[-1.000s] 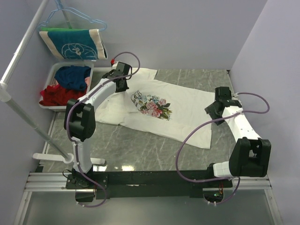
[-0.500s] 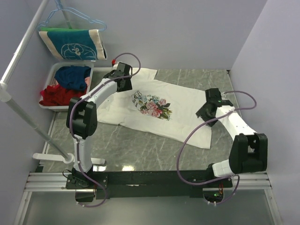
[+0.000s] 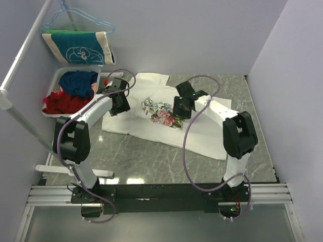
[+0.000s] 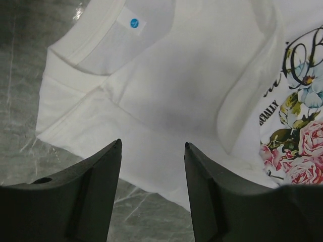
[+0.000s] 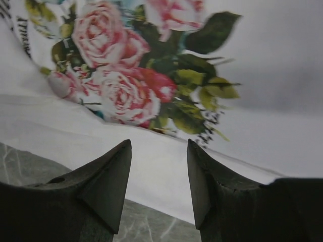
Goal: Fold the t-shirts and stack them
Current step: Fold the tshirt
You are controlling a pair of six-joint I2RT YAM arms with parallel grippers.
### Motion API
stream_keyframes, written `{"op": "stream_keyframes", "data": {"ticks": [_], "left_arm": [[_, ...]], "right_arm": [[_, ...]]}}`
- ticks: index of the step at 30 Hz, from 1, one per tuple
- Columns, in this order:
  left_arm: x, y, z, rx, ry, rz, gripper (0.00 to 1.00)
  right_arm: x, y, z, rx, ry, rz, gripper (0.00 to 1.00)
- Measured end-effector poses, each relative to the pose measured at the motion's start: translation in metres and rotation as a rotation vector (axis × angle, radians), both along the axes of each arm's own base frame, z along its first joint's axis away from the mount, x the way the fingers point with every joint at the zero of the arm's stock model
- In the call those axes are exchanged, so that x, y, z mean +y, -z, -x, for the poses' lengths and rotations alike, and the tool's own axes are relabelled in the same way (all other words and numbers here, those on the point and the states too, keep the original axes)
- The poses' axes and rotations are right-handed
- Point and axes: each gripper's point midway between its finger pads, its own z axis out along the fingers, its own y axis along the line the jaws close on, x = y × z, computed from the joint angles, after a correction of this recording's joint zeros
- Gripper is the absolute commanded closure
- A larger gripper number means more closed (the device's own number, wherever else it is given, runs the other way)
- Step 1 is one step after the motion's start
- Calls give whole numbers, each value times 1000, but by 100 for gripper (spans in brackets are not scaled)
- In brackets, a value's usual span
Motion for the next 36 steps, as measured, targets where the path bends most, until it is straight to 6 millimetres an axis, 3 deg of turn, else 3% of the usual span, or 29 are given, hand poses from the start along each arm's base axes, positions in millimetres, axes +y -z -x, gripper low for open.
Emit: {"op": "stream_keyframes", "data": {"ticks": [3, 9, 13, 16, 21, 24, 28, 32, 36], "left_arm": [[7, 6, 9, 33, -32, 42, 43], [3, 25, 26, 112, -45, 115, 45], [7, 43, 41, 172, -78, 134, 52], [18, 56, 48, 214, -125, 129, 52], [40, 84, 60, 308, -221, 84, 64], [44, 86, 60, 315, -245, 81, 66], [48, 86, 60, 313, -274, 70, 70], [58, 86, 62, 315, -298, 43, 71], [70, 85, 66, 318, -324, 8, 71]], "right_arm": [[30, 9, -2, 10, -109, -18, 47], [80, 18, -26, -39, -267, 6, 49], [93, 24, -31, -62, -322, 40, 49], [100, 28, -33, -72, -352, 53, 49], [110, 19, -42, -115, -386, 56, 49], [120, 10, -44, -146, -417, 51, 49], [149, -3, -43, -197, -489, 42, 49], [179, -6, -37, -230, -563, 54, 48], [198, 4, -29, -238, -621, 90, 48]]}}
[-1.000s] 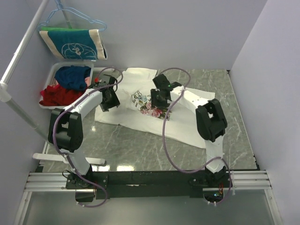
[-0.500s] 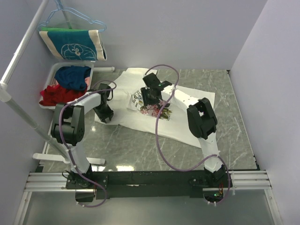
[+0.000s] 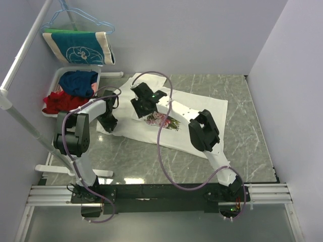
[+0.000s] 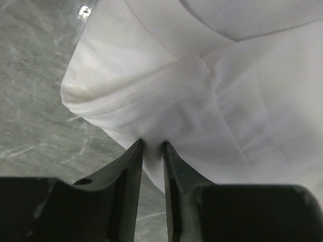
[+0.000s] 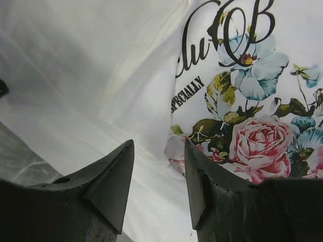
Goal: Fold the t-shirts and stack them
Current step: Fold the tshirt
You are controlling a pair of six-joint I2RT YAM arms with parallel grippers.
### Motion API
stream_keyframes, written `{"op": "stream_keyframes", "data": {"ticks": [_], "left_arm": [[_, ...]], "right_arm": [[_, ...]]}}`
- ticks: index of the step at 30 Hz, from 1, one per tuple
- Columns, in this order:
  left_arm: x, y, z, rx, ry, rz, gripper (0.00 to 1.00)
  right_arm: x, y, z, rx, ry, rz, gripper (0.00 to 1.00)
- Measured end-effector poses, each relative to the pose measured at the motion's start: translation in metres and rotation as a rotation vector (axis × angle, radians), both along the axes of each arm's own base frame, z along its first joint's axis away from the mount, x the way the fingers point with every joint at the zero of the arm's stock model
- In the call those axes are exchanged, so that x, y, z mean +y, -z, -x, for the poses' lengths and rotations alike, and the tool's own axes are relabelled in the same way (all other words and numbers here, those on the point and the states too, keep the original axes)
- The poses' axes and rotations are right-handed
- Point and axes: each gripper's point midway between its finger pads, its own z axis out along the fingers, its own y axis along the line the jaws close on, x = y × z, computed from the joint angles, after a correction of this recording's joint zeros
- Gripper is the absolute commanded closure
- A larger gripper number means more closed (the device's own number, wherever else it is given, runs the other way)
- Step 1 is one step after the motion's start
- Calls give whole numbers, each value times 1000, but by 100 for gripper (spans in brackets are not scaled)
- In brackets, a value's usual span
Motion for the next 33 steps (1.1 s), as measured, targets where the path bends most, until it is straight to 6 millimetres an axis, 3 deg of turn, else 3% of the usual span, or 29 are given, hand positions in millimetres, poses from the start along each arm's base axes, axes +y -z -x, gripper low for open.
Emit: {"op": "stream_keyframes", "data": {"ticks": [6, 11, 19, 23, 28, 33], "left_arm": [[5, -1, 3, 7, 0, -10, 71], [2, -9, 3, -9, 38, 11, 66], [-7, -42, -7, -115, 91, 60, 62], [-6, -43, -8, -117, 93, 58, 62], [-6, -43, -6, -111, 97, 57, 62], [-5, -41, -3, -100, 105, 54, 62]], "right_arm": [[1, 17, 2, 0, -18, 62, 48], [2, 15, 4, -26, -38, 89, 49], [30, 7, 26, -58, -112, 85, 49], [40, 7, 32, -64, -133, 77, 49], [44, 11, 25, -92, -120, 87, 49], [51, 30, 9, -117, -104, 104, 49]]}}
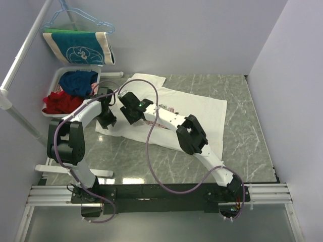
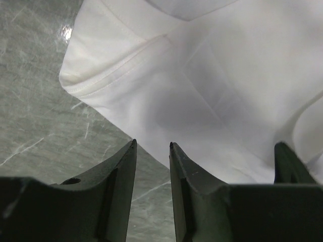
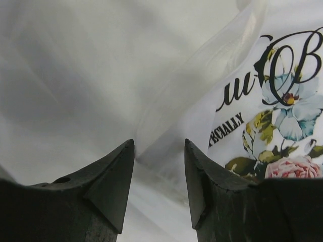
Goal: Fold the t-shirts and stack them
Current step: Fold the tshirt
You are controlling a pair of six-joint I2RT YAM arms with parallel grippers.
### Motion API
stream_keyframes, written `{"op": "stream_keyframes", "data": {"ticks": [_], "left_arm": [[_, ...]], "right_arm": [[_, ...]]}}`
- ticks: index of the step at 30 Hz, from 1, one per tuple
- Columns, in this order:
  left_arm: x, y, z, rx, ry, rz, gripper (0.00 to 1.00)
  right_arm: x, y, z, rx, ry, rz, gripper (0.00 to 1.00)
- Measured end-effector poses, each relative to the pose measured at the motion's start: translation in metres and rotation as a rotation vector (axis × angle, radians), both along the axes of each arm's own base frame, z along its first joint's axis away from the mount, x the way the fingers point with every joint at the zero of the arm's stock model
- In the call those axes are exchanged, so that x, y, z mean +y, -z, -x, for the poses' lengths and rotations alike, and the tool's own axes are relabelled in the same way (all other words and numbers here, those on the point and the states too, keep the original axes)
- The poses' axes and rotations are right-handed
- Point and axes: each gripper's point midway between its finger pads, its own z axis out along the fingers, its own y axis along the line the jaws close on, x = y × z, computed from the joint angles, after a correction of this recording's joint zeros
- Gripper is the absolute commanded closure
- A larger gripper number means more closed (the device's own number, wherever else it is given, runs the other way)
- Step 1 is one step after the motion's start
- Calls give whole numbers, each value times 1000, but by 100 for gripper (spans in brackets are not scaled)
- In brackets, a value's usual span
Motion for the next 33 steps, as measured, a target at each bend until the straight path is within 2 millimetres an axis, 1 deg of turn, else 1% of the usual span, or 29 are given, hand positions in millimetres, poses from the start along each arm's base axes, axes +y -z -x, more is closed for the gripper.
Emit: {"op": "stream_keyframes", "data": {"ticks": [2, 4, 5, 6, 10, 16, 21, 25, 27, 30, 31, 32, 33], "left_arm": [[1, 2, 4, 15, 5, -4, 62], [2, 4, 7, 26, 7, -6, 62], [3, 4, 8, 29, 7, -7, 62], [3, 4, 8, 30, 6, -8, 62], [5, 4, 8, 30, 1, -7, 62], [8, 12, 17, 57, -4, -11, 63], [9, 19, 23, 82, -7, -14, 67], [9, 28, 29, 114, -7, -18, 68], [10, 33, 31, 130, -6, -21, 69], [10, 38, 33, 149, -6, -24, 70], [10, 39, 34, 152, -6, -24, 70], [10, 39, 34, 154, -6, -24, 70], [10, 40, 34, 156, -6, -25, 70]], "right_arm": [[0, 9, -3, 0, 3, 11, 51], [-3, 17, -4, 3, 9, 27, 59], [-4, 18, -5, 1, 10, 33, 62], [-5, 19, -6, -1, 15, 37, 68], [-10, 15, -14, -31, 46, 44, 74], [-21, 13, -28, -65, 104, 59, 75], [-35, 11, -41, -85, 154, 74, 76], [-50, 12, -54, -98, 195, 86, 80], [-59, 12, -61, -98, 217, 86, 84], [-72, 12, -74, -97, 255, 80, 85], [-79, 12, -79, -95, 272, 79, 84], [-84, 12, -83, -94, 284, 78, 77], [-90, 12, -88, -93, 301, 76, 73]]}}
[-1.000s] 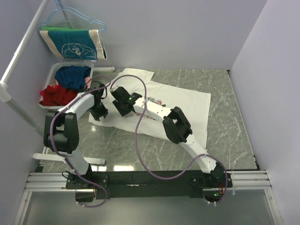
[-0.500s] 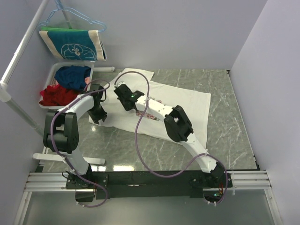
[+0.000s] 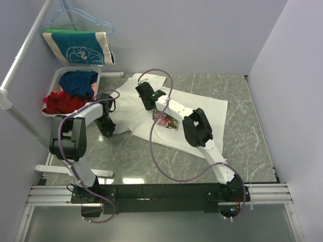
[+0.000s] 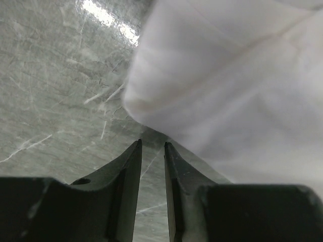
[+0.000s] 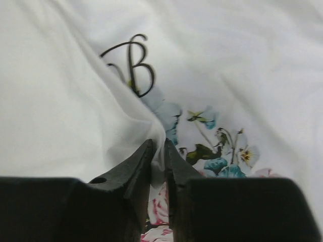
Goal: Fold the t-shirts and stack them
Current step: Fold the tshirt
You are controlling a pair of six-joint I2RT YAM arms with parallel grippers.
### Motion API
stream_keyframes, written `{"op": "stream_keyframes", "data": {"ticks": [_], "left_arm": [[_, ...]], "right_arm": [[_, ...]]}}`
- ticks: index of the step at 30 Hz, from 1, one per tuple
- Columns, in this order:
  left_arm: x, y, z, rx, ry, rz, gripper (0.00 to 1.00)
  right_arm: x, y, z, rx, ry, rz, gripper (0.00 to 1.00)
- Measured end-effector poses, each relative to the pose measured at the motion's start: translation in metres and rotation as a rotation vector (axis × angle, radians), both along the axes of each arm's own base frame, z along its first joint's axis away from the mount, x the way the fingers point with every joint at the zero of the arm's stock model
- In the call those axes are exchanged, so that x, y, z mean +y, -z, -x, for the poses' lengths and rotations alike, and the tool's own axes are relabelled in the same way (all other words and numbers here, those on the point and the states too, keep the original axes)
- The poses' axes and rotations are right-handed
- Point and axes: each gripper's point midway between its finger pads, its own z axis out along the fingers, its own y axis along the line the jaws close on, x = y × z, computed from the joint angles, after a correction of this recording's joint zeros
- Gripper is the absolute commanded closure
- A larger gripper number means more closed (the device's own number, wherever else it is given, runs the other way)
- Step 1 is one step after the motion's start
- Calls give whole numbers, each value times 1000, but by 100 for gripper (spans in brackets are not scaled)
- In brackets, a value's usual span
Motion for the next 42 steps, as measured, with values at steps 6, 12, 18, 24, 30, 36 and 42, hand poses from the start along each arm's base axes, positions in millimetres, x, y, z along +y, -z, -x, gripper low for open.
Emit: {"op": "stream_keyframes", "data": {"ticks": [6, 12, 18, 24, 30, 36, 42], "left_arm": [[2, 0, 0, 0, -1, -12, 70], [10, -6, 0, 5, -6, -58, 75], [13, -32, -18, -67, 10, -77, 70], [8, -67, -48, -202, 38, -52, 69], [-9, -56, -63, -215, 77, 30, 72], [-23, -20, -69, -160, 100, 95, 75], [-21, -1, -62, -104, 120, 85, 74]], "right_arm": [[-24, 0, -16, -10, 61, 0, 56], [-31, -9, -12, -10, 74, -6, 56], [-51, -40, 11, 16, 108, -49, 58], [-112, -59, 53, 106, 223, -90, 58], [-171, -33, 113, 261, 361, -76, 59], [-212, -3, 168, 439, 498, -110, 60], [-224, -3, 183, 499, 559, -149, 61]]}}
